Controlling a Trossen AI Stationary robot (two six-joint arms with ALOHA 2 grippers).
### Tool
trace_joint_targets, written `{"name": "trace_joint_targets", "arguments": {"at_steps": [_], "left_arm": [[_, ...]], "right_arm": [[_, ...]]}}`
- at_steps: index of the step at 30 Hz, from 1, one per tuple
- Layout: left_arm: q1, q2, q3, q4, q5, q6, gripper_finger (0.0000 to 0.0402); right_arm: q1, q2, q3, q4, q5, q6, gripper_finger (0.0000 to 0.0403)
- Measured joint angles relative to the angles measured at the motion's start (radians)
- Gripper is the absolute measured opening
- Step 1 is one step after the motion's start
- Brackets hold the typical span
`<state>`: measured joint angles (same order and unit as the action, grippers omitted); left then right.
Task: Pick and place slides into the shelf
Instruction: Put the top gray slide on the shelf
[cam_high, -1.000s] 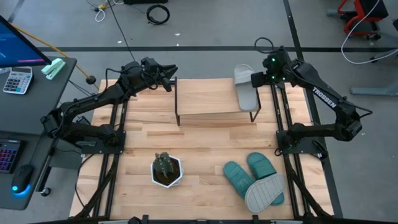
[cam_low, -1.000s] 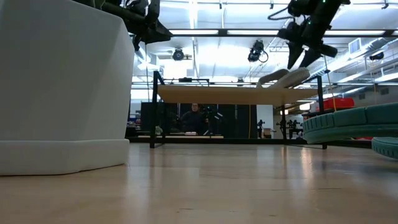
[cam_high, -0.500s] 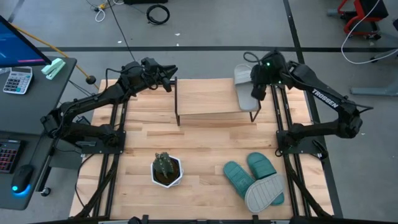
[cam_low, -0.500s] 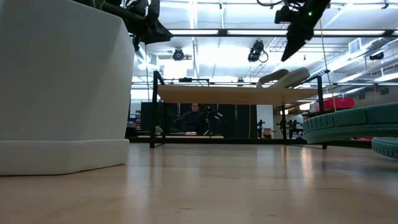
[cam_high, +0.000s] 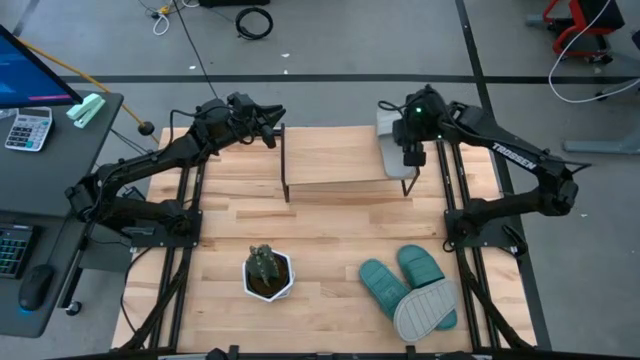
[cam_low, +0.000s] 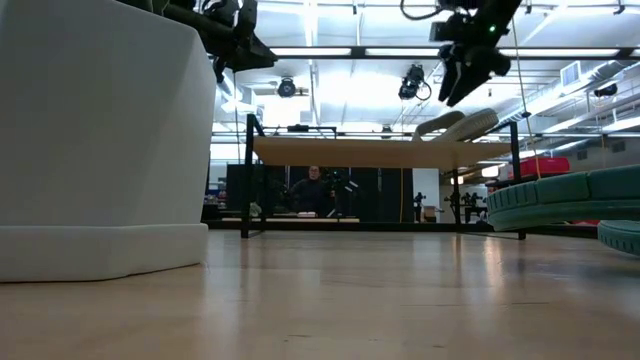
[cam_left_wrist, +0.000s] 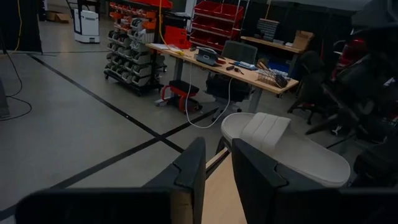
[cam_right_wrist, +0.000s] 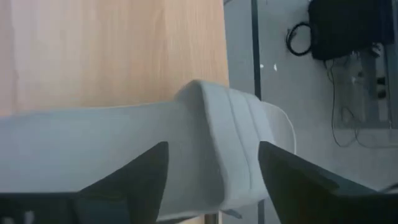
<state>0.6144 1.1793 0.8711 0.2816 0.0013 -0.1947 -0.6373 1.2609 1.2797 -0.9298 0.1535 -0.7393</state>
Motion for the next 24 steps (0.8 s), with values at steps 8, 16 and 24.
{"name": "trace_joint_targets", "arguments": {"at_steps": [8,16,24], "left_arm": [[0.0,0.0,0.0,-0.005,0.0,0.0,0.0091],[0.0,0.0,0.0,-0.011,0.0,0.0,0.0083],[0.0,0.0,0.0,-0.012,0.0,0.011,0.0091]], "right_arm": [[-0.001,0.102,0.0,0.057,0.165,-0.032,0.0288],[0.0,0.145,0.0,0.068,0.175,-0.016,0.0172],[-0.001,0.115,0.0,0.081,0.19,0.036,0.0019]]}}
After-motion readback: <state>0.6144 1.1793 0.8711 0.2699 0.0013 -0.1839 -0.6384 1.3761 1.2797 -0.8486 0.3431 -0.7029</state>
